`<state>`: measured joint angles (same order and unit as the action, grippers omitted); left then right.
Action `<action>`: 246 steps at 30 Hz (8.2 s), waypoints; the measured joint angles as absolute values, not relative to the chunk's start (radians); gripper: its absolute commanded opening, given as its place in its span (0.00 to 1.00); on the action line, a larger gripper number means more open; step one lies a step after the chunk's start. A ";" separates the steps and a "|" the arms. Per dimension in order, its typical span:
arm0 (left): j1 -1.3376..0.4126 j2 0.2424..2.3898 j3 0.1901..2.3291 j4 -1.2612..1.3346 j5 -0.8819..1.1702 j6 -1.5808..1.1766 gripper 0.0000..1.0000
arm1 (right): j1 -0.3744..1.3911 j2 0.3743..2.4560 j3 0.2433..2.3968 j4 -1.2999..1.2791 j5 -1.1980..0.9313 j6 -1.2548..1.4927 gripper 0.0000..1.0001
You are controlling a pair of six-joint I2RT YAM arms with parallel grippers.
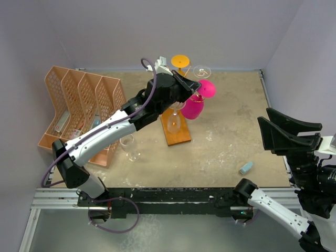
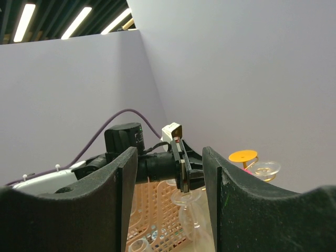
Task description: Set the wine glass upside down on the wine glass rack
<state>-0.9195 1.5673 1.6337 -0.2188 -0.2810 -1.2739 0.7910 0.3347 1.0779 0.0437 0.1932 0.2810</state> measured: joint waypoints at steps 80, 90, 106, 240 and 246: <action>-0.805 1.076 0.966 -0.819 -0.524 -0.805 0.06 | 0.792 0.803 1.120 0.006 0.236 0.543 0.53; -0.786 1.081 0.994 -0.824 -0.472 -0.789 0.00 | 0.792 0.797 1.120 0.017 0.236 0.543 0.52; -0.785 0.892 1.461 -0.989 -0.644 -0.746 0.00 | 0.792 0.831 1.122 0.188 0.146 0.620 0.52; -0.780 0.923 1.551 -0.102 -0.394 -0.985 0.60 | 0.884 1.718 1.656 0.856 -0.268 -0.058 0.00; -0.780 0.968 1.595 -0.236 -0.505 -0.949 0.61 | 0.884 1.717 1.656 0.854 -0.291 -0.070 0.00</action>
